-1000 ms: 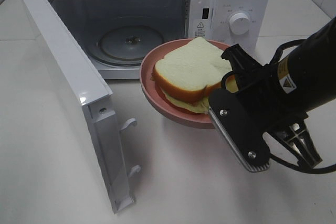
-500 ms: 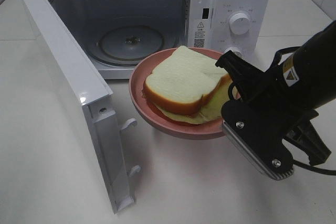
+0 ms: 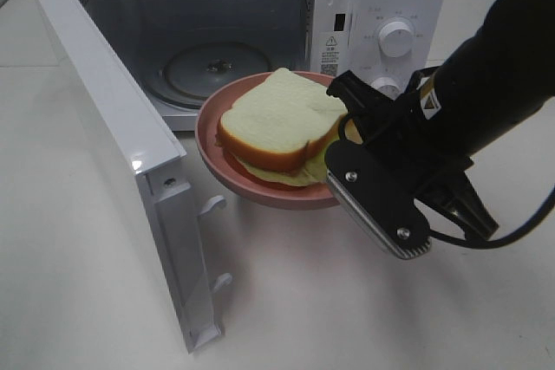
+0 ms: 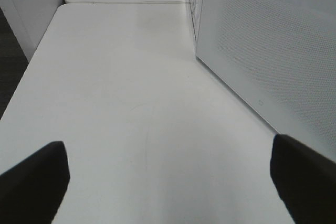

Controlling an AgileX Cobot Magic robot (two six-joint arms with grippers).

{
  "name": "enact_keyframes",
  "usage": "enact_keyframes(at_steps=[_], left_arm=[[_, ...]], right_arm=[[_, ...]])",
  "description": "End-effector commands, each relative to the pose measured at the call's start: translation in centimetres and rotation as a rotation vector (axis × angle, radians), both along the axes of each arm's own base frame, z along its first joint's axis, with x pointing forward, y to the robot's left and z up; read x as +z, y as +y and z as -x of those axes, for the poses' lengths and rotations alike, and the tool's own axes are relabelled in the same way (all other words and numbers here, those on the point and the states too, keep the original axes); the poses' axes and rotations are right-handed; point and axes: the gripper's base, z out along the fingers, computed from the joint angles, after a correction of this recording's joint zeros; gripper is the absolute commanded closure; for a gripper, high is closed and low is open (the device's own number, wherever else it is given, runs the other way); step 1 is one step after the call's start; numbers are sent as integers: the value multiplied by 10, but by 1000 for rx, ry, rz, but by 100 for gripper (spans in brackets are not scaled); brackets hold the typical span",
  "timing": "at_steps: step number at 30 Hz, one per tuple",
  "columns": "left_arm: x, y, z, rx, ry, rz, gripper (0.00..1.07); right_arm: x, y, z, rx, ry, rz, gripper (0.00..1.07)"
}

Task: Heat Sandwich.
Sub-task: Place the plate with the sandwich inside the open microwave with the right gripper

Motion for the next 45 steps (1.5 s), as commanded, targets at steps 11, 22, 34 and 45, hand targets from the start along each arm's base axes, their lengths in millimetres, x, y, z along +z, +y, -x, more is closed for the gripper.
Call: enact_keyframes(at_steps=[11,22,34,45], left_arm=[[-1,0,3,-4,-29,1,9],[-1,0,3,-4,-29,1,9],[-1,0,3,-4,-29,1,9],[-1,0,3,-4,-29,1,9]], right_arm=[[0,30,-32,25,-49,-41,107],[-5,45,-49,13,-52,-70,107],[-11,61,-69,10,-58,-77,107],[-18,78,-91,-24,-49,-89,107]])
